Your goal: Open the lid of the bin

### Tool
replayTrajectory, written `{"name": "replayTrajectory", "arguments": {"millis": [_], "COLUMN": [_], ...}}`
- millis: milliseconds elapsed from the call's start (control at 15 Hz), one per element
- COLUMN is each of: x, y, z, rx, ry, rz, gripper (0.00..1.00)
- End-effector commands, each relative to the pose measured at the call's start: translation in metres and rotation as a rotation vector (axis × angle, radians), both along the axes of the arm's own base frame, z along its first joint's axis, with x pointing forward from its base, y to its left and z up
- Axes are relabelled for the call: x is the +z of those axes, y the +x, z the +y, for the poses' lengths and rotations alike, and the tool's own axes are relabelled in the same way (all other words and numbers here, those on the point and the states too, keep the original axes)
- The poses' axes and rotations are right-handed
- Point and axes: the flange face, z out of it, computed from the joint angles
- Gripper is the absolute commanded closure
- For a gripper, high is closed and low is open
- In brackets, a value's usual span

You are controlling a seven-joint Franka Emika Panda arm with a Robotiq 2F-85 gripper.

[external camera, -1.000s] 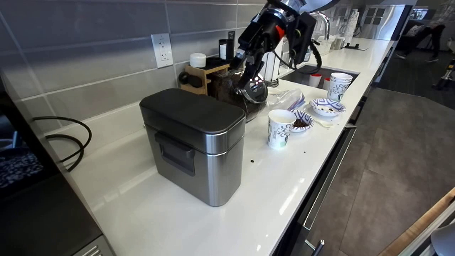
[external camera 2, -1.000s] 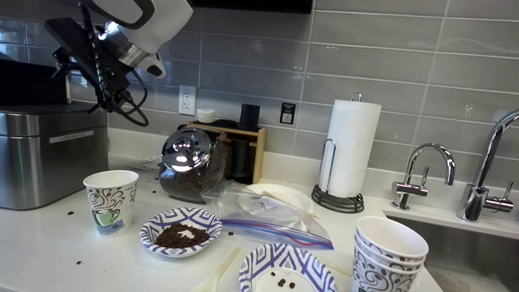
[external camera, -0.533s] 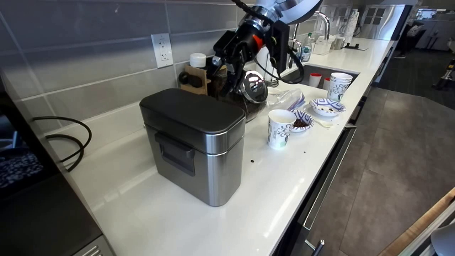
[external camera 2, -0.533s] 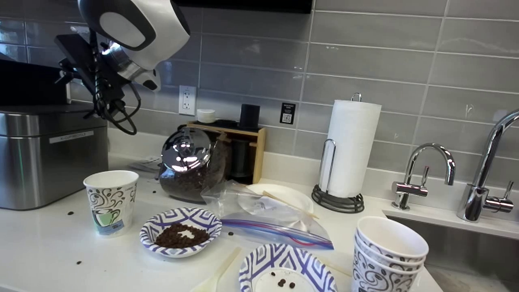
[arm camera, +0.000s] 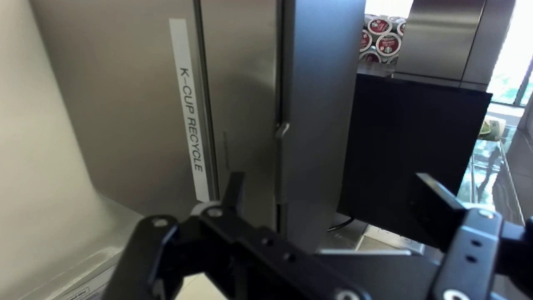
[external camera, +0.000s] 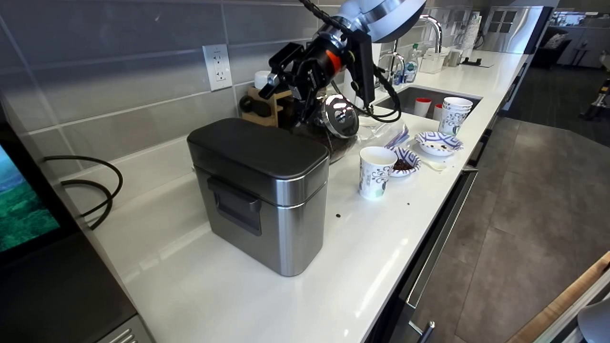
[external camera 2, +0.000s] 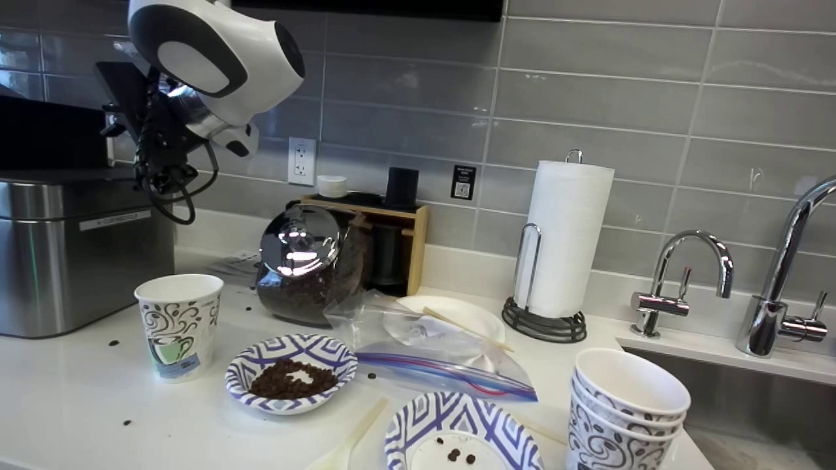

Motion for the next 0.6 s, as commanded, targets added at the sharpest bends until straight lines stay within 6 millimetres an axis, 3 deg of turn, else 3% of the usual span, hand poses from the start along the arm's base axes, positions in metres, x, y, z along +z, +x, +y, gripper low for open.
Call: {"name": "replayTrajectory", "arguments": {"millis": [0,533], "x": [-0.0053,-0.008], "y": [0.0036,0.0029], "z": [0.0076,0.0108], "rx": [-0.053,-0.078], "ry": [0.028,0.077], "rz": [0.035,0.081], "gripper": [0.0,0.0]}}
